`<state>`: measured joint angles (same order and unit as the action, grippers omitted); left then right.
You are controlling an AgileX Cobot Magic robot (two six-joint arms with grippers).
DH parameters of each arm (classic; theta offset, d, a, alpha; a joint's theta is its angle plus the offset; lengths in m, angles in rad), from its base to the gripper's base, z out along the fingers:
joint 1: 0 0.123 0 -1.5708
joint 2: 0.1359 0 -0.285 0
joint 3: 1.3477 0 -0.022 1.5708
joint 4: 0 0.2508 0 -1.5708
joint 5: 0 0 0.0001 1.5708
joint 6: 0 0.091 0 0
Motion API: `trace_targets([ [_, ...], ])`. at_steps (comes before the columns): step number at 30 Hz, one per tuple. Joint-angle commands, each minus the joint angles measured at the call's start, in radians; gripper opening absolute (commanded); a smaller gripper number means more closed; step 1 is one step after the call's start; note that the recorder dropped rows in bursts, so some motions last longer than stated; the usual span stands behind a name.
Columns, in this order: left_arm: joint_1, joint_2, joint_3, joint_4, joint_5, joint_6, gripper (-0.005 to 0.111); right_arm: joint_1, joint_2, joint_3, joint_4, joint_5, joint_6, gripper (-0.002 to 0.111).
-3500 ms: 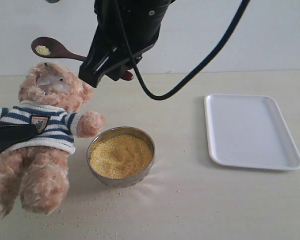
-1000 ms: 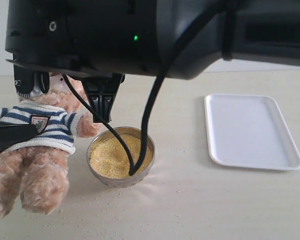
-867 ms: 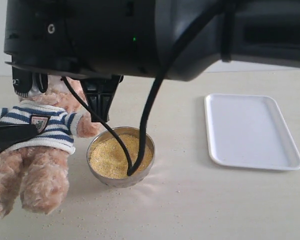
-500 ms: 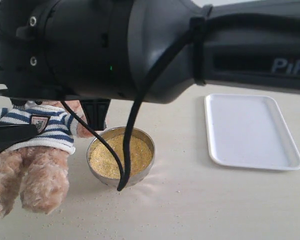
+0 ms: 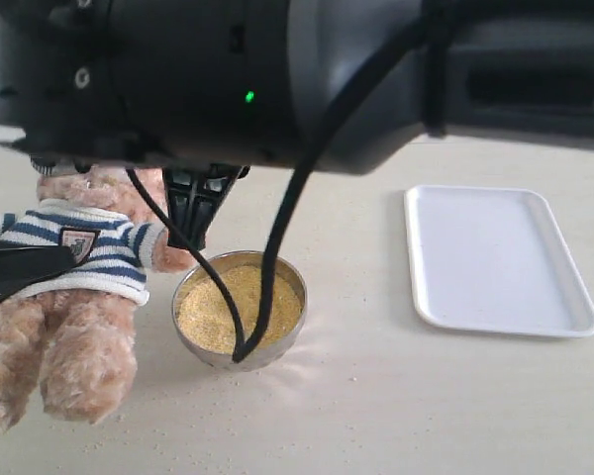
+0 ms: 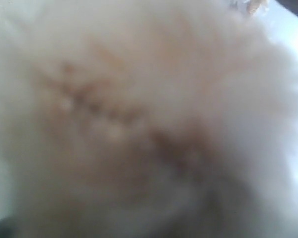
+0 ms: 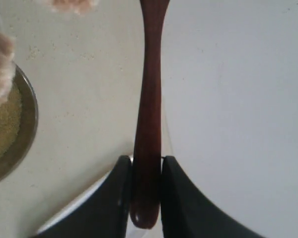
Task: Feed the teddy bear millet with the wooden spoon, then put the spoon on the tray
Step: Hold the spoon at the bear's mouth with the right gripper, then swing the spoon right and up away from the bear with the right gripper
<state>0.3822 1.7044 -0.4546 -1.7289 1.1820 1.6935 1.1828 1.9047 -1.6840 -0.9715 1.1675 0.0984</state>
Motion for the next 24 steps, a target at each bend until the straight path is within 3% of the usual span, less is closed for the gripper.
trace_targets([
  [1,-0.008,-0.003,0.003,-0.016,0.039,0.025,0.005,-0.012,-0.026,0.001,0.132,-0.129,-0.013,0.0],
  [5,-0.008,-0.003,0.003,-0.016,0.039,0.025,0.005,0.048,0.05,0.001,-0.053,-0.034,-0.079,0.0],
  [8,-0.008,-0.003,0.003,-0.016,0.039,0.028,0.005,0.077,0.073,0.001,-0.235,-0.038,0.013,0.0],
  [10,-0.008,-0.003,0.003,-0.016,0.039,0.028,0.005,0.083,0.068,0.001,-0.316,0.054,0.111,0.0],
  [13,-0.008,-0.003,0.003,-0.016,0.039,0.028,0.005,0.081,0.061,0.001,-0.2,0.051,-0.043,0.0],
  [16,-0.008,-0.003,0.003,-0.016,0.039,0.028,0.005,0.085,0.057,0.001,-0.167,0.054,-0.012,0.0],
  [21,-0.008,-0.003,0.003,-0.016,0.039,0.028,0.005,0.003,-0.026,0.001,-0.142,0.046,0.044,0.0],
  [24,-0.008,-0.003,0.003,-0.016,0.029,0.028,0.005,-0.097,-0.1,0.001,0.013,-0.025,0.051,0.0],
])
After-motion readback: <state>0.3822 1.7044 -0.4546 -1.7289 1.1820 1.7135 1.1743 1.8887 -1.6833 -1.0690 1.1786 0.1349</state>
